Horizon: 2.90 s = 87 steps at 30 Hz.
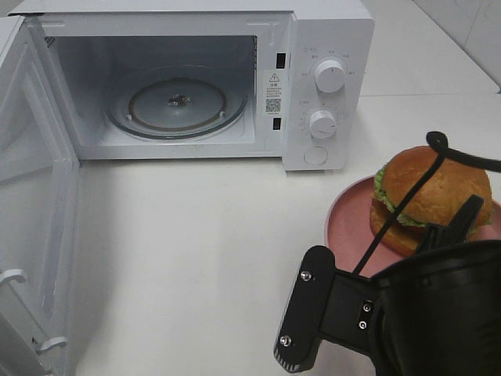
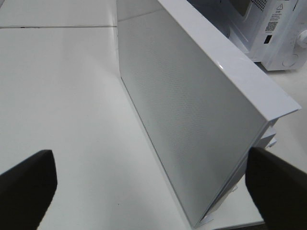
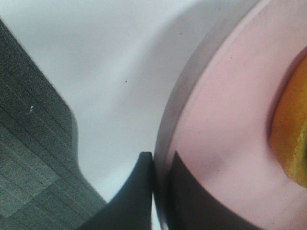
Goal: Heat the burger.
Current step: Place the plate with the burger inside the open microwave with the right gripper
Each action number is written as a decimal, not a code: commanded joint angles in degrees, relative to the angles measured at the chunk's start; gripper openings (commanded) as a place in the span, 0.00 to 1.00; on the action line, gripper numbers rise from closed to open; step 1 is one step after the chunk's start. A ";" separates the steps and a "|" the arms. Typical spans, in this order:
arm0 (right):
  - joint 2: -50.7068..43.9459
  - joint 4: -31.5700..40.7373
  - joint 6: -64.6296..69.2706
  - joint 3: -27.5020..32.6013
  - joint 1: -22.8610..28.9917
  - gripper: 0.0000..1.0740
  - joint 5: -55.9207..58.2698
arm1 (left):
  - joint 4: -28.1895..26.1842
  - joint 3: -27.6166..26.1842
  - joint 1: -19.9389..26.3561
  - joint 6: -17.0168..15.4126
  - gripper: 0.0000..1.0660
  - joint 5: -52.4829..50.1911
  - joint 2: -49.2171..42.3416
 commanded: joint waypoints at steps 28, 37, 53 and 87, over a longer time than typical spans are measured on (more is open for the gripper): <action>-0.34 -8.37 -22.06 0.06 0.11 0.00 -11.80 | -0.17 0.11 -0.29 -0.17 0.94 -0.34 0.06; -0.34 -10.77 -24.64 0.06 0.11 0.00 -16.84 | -0.17 0.11 -0.29 -0.17 0.94 -0.34 0.06; -0.34 -10.89 -33.63 -0.46 -0.17 0.00 -22.52 | -0.17 0.11 -0.29 -0.17 0.94 -0.34 0.06; -0.23 7.45 -66.75 -7.85 -14.04 0.00 -28.36 | -0.17 0.11 -0.29 -0.17 0.94 -0.34 0.06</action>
